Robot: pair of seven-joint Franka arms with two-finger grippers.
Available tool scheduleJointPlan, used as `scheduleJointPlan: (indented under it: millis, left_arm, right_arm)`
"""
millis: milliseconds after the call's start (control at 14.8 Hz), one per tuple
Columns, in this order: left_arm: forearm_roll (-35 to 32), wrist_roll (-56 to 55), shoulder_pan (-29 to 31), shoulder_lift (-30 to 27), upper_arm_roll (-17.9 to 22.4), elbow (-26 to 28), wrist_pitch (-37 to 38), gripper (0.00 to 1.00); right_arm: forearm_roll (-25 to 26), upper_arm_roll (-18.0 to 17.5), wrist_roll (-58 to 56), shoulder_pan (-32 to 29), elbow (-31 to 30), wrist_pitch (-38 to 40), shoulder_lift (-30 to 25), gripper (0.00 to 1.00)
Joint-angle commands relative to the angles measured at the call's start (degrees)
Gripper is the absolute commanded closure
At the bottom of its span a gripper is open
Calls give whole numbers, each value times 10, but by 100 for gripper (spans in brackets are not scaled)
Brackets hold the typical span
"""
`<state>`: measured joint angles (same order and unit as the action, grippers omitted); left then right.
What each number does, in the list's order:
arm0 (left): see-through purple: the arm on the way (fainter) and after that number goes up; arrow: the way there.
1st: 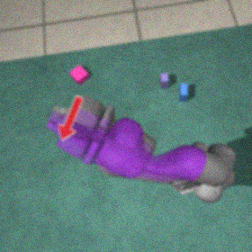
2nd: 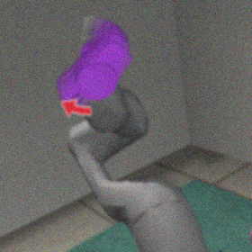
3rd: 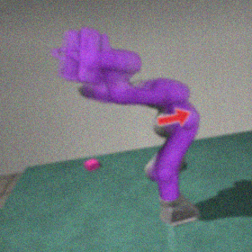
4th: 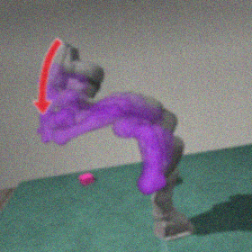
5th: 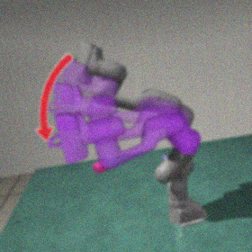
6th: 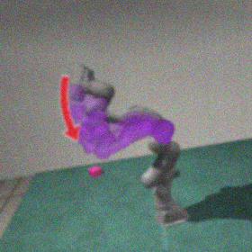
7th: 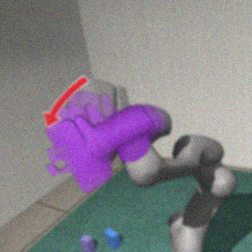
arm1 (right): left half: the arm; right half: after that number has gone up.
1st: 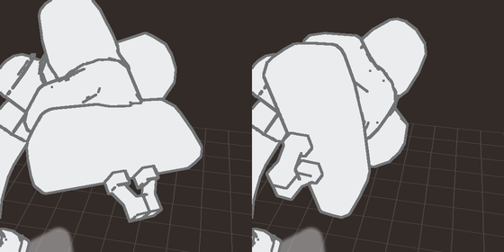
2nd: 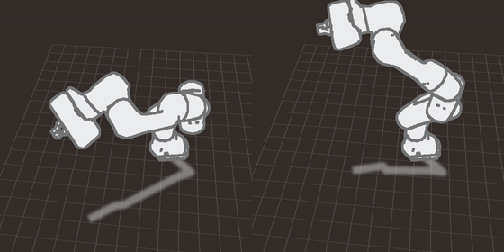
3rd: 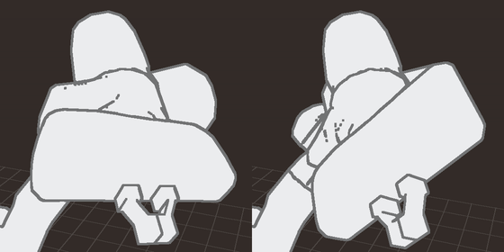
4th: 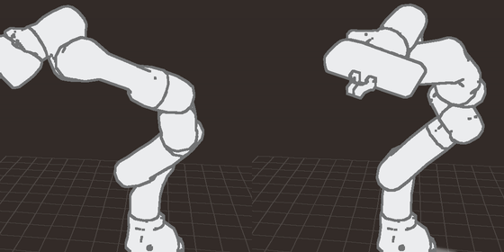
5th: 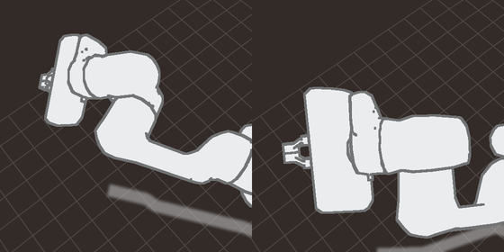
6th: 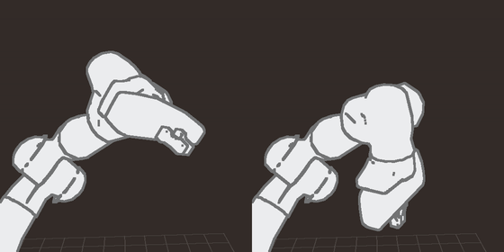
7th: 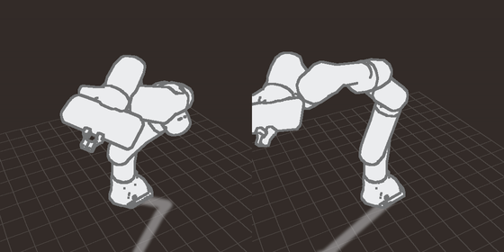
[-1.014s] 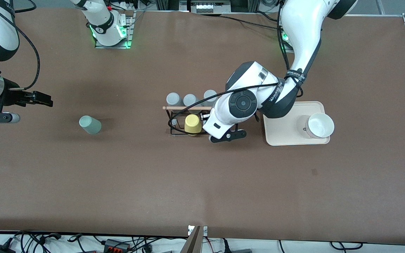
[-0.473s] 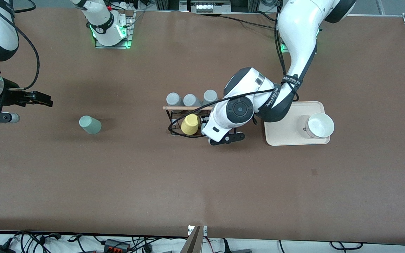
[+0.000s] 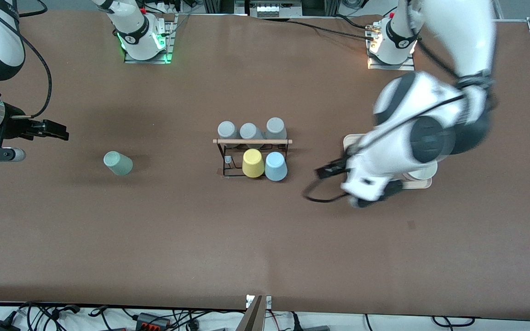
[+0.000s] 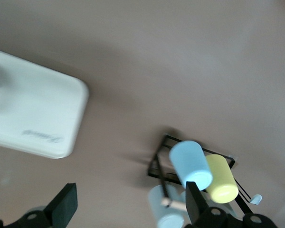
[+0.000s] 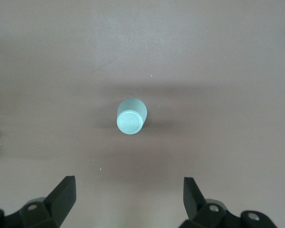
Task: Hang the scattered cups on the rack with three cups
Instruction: 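Set the blue cup beside the yellow cup and open the left gripper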
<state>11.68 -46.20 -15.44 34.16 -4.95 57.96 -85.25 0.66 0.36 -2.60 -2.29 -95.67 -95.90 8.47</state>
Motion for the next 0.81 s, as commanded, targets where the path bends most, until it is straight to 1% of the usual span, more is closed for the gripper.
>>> scheduleJointPlan:
  millis: [0,135,270,338,405,608,676,743]
  left_arm:
    - [5,1,49,-68,-6,19,77,0]
    - [3,1,55,-88,-2,19,104,0]
    - [4,3,66,-94,2,19,128,0]
    - [4,6,80,-95,-7,19,145,0]
    - [2,11,83,-99,-8,21,160,0]
    - [-3,15,78,-106,-9,31,164,0]
    - [-3,18,81,-118,-9,49,163,0]
    - [-10,33,85,-140,-9,79,155,0]
  right_arm:
    - [7,-1,3,1,-40,-45,-7,0]
    - [8,-1,3,2,-85,-99,-7,0]
    - [9,-1,3,3,-136,-167,-6,0]
    - [9,-1,3,4,-160,-203,-6,0]
    - [9,-1,3,8,-180,-229,-5,0]
    - [9,-1,8,12,-184,-267,38,0]
    - [8,-1,8,11,-188,-283,50,0]
    - [8,-1,12,12,-189,-290,58,0]
